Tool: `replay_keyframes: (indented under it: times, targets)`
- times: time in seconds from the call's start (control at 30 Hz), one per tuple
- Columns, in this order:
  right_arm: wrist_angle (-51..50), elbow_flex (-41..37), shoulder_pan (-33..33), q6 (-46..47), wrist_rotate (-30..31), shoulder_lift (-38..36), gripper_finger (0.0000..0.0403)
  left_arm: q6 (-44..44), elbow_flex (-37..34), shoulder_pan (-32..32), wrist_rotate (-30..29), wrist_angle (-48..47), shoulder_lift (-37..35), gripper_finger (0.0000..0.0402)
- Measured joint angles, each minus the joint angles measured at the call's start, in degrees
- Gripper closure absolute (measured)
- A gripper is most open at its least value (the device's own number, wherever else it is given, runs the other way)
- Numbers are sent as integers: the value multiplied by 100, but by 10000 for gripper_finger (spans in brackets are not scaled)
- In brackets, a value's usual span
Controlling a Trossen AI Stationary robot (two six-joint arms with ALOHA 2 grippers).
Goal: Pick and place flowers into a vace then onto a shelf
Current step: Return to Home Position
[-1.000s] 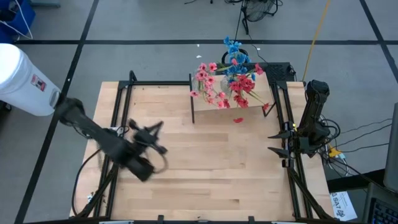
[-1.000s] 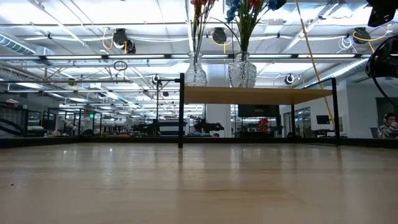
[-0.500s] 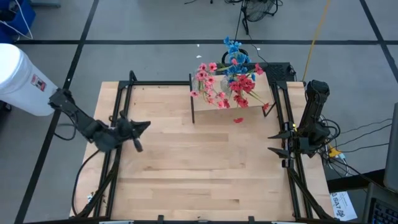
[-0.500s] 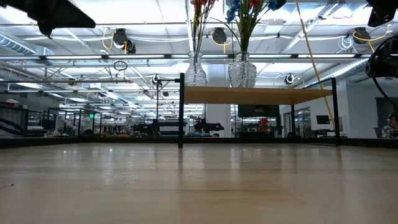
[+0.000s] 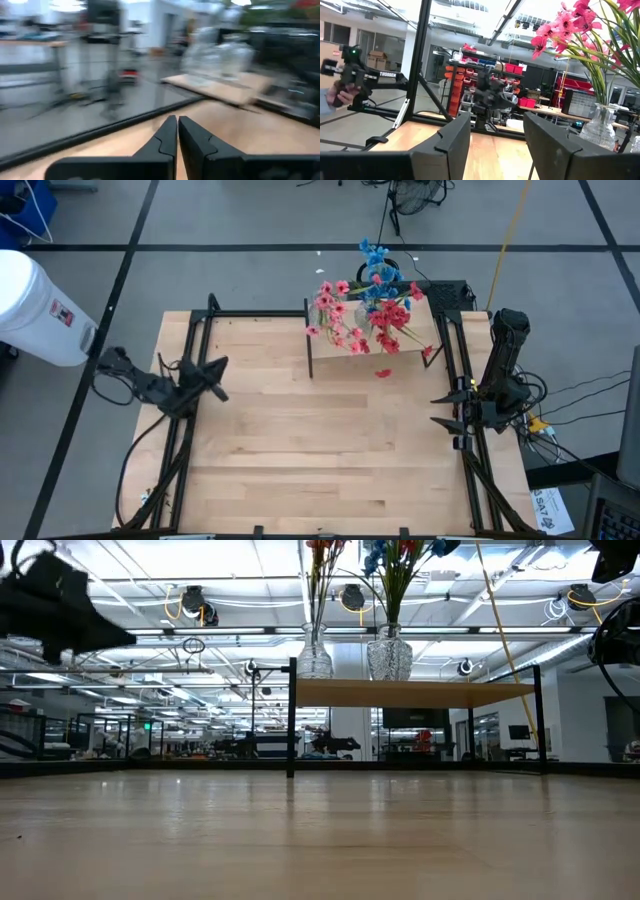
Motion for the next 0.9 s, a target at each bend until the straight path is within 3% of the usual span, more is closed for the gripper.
replay_keyframes:
  times: [0.07, 0.17, 0.33, 0.53, 0.9]
  targets:
    - [-8, 0, -1, 0, 0, 4, 228, -132, -179, 107, -518, 57, 18, 381]
    - [-54, 0, 0, 0, 0, 2, 228, -196, -334, 305, -513, -242, 11, 395]
    - [-83, 0, 0, 0, -1, 2, 225, -1133, -330, 686, -1421, -494, 31, 383]
    - [-83, 0, 0, 0, -1, 2, 228, -810, -330, 898, -1645, -548, 53, 366]
    - [-85, -1, 0, 0, 0, 2, 226, -961, -330, 1065, -1410, -490, 55, 366]
